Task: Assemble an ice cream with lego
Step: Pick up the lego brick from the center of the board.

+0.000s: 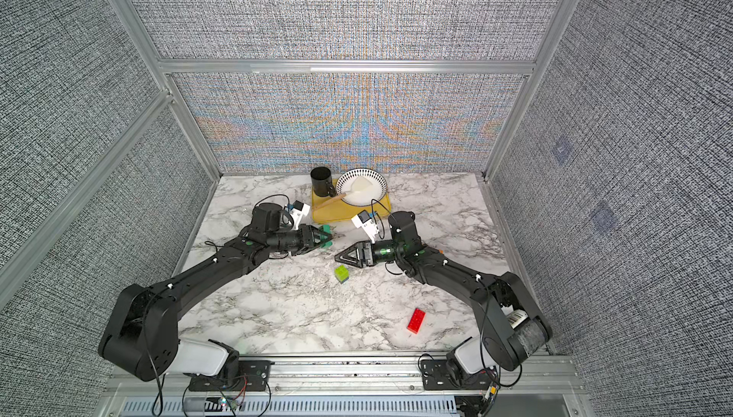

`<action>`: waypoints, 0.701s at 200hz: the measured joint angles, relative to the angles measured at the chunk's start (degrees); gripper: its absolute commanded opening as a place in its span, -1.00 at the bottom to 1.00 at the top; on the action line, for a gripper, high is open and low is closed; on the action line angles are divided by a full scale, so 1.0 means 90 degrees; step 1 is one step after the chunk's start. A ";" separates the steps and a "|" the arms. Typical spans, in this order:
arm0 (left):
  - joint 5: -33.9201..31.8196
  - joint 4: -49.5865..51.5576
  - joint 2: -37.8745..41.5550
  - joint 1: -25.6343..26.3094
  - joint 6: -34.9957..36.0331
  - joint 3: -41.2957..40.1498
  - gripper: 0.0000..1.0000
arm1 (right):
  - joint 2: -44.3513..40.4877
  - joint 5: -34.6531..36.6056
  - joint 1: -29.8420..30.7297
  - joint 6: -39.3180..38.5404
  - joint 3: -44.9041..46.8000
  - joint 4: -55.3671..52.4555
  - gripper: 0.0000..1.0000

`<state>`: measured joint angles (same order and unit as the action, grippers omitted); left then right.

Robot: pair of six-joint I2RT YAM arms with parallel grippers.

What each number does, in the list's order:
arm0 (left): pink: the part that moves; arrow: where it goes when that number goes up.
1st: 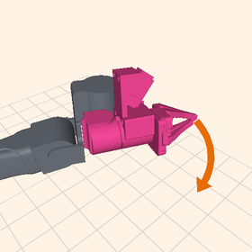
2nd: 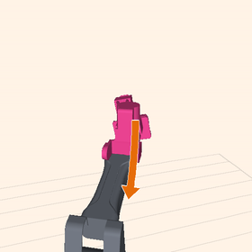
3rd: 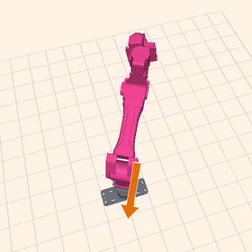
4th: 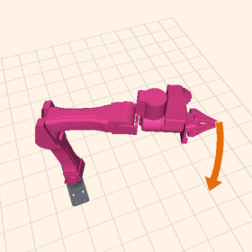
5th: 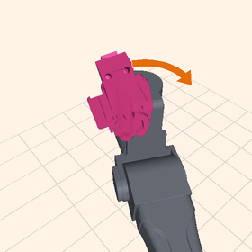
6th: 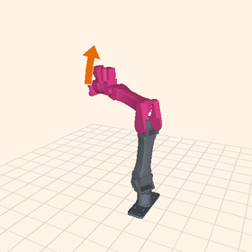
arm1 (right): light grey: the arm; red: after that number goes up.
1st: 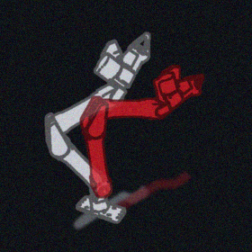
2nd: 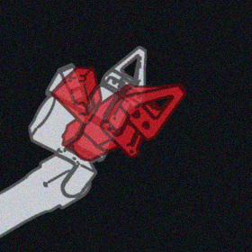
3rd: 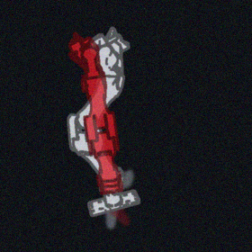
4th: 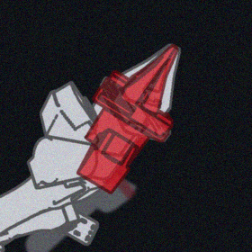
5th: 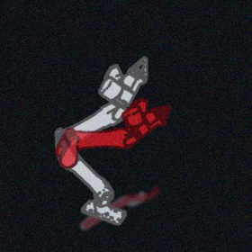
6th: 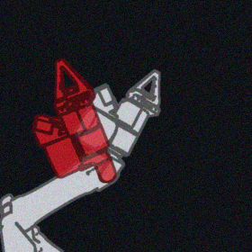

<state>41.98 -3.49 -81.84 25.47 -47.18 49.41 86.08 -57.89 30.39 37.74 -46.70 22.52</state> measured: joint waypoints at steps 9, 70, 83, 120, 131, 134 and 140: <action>0.0044 -0.0197 0.0002 0.0075 -0.0131 -0.0005 -0.96 | 0.0124 -0.0070 0.0000 0.0036 -0.0117 0.0136 0.57; 0.0182 -0.1265 -0.0005 0.0257 -0.0974 -0.0289 -0.96 | 0.0823 -0.0474 -0.0134 0.0692 -0.0410 0.0891 0.48; 0.0219 -0.1474 -0.0112 0.0274 -0.1035 -0.0291 -0.96 | 0.0872 -0.0512 -0.0172 0.0826 -0.0437 0.1081 0.42; 0.0381 -0.1943 -0.0306 0.0272 -0.1377 -0.0325 -0.96 | 0.1134 -0.0600 -0.0226 0.1246 -0.0517 0.1557 0.11; 0.0401 -0.2008 -0.0306 0.0277 -0.1435 -0.0325 -0.96 | 0.1190 -0.0651 -0.0240 0.1338 -0.0546 0.1661 0.07; 0.0401 -0.2028 -0.0306 0.0277 -0.1438 -0.0325 -0.96 | 0.1205 -0.0661 -0.0245 0.1362 -0.0563 0.1668 0.05; 0.0398 -0.2064 -0.0306 0.0277 -0.1455 -0.0325 -0.96 | 0.1226 -0.0675 -0.0253 0.1396 -0.0588 0.1702 0.00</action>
<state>45.56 -22.06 -84.60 27.97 -60.27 46.48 97.12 -63.96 28.12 50.30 -51.99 37.85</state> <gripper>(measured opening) 0.344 0.543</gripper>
